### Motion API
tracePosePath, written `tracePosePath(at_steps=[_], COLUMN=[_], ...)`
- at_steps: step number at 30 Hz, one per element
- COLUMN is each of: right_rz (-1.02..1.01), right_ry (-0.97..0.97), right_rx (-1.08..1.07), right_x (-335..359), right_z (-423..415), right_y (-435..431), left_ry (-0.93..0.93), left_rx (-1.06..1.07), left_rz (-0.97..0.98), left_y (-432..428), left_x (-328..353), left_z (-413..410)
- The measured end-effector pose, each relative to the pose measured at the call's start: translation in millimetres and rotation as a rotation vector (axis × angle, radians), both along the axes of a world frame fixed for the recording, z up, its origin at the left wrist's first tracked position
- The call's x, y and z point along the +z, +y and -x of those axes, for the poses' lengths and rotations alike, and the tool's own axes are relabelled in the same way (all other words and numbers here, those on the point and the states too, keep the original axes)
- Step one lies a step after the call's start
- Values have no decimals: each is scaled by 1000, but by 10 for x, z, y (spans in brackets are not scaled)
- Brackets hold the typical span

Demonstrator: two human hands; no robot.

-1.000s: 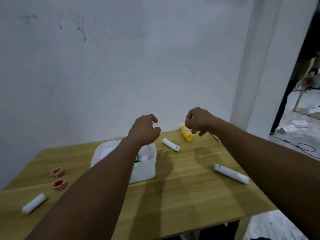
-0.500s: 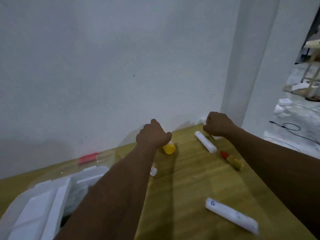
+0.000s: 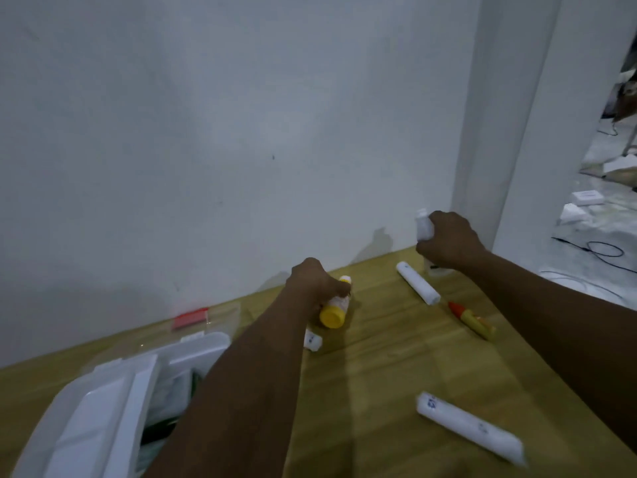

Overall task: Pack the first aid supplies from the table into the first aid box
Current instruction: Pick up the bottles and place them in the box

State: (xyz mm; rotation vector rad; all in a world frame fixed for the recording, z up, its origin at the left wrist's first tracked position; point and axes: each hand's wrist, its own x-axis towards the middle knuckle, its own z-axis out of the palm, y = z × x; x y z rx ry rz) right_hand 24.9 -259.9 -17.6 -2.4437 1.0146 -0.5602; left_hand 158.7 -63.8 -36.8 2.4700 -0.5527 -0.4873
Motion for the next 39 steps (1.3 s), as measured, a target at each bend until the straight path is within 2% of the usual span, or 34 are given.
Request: tracePosePath(at_steps=[8, 13, 19, 23, 27, 30, 34, 39], right_rz=[-62, -141, -250, -298, -159, -32, 71, 125], right_ry=[53, -23, -235, -274, -183, -56, 74, 94], right_rx=[76, 129, 289, 451, 596, 692, 745, 756], right_x=[176, 387, 779, 855, 739, 557, 296, 161], right_z=[430, 450, 128, -182, -443, -542, -581, -594], right_y=[597, 876, 1516, 2190, 2741, 2927, 2973, 2931], left_ry=[-3, -21, -31, -4, 43, 0, -35, 22], left_rx=[-111, -96, -34, -7, 27, -9, -88, -123], left_rz=[-19, 167, 446, 456, 434, 361, 264, 267], left_y=[196, 391, 1361, 2186, 2757, 2933, 2930, 2774], left_x=[-50, 309, 995, 1101, 993, 915, 856, 774], left_z=[419, 455, 272, 201, 209, 242, 278, 305])
